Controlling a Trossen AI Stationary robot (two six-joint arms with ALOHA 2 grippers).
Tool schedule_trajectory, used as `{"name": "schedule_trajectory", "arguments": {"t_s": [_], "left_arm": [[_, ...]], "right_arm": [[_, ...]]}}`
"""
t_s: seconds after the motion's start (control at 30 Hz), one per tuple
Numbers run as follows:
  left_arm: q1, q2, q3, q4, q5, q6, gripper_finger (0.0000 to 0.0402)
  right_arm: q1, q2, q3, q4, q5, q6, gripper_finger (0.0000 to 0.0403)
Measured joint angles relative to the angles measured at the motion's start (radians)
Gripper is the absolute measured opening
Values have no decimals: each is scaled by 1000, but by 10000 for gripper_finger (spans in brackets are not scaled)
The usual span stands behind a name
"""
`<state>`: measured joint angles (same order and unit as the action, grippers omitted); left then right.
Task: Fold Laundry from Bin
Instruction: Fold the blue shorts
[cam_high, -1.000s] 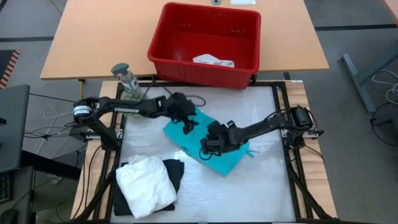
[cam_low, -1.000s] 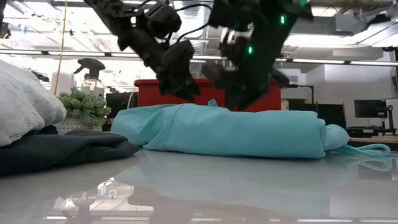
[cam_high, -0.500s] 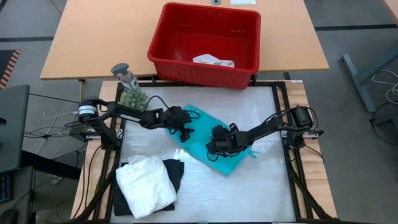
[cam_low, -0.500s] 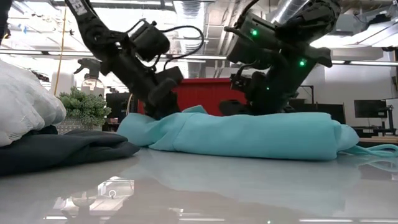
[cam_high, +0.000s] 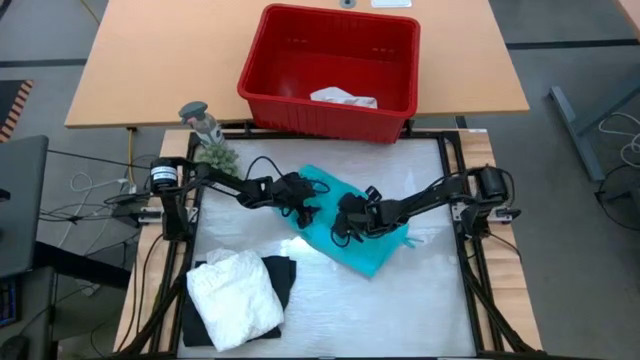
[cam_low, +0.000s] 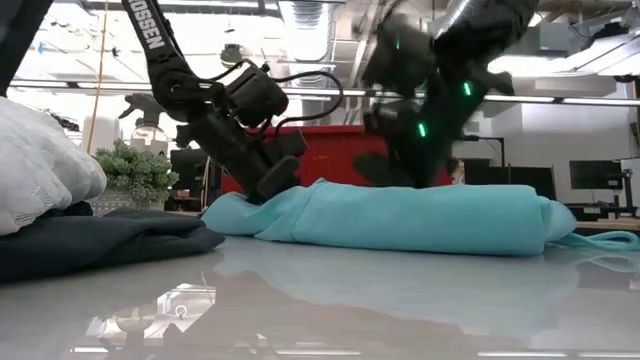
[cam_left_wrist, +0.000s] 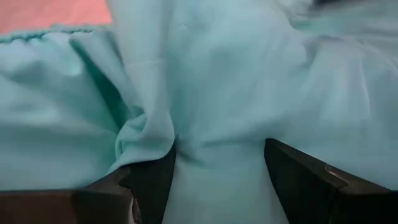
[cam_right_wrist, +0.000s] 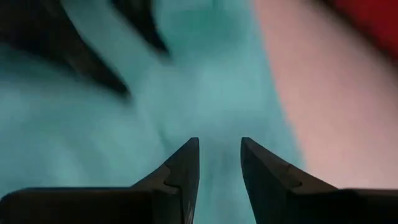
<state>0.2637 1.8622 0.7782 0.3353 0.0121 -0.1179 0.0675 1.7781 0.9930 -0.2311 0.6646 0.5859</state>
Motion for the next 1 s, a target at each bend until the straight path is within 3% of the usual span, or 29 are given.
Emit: {"name": "schedule_trajectory", "arguments": {"t_s": [0.13, 0.3, 0.47, 0.67, 0.87, 1.0], "left_arm": [[52, 2, 18, -12, 47, -13, 242], [120, 1, 46, -55, 71, -68, 242], [150, 5, 84, -86, 88, -79, 242], [164, 4, 111, -137, 74, -87, 242], [165, -18, 160, -205, 157, -153, 242], [163, -70, 237, -330, 174, -179, 242]], "right_arm": [[-23, -112, 28, -20, 5, -77, 141], [-2, -193, 35, 103, -121, -103, 137], [71, -62, 28, 207, -155, -196, 113], [90, 73, 32, 236, -104, -202, 92], [63, 207, 37, 270, -267, -166, 90], [68, 233, 37, 280, -296, -166, 90]]}}
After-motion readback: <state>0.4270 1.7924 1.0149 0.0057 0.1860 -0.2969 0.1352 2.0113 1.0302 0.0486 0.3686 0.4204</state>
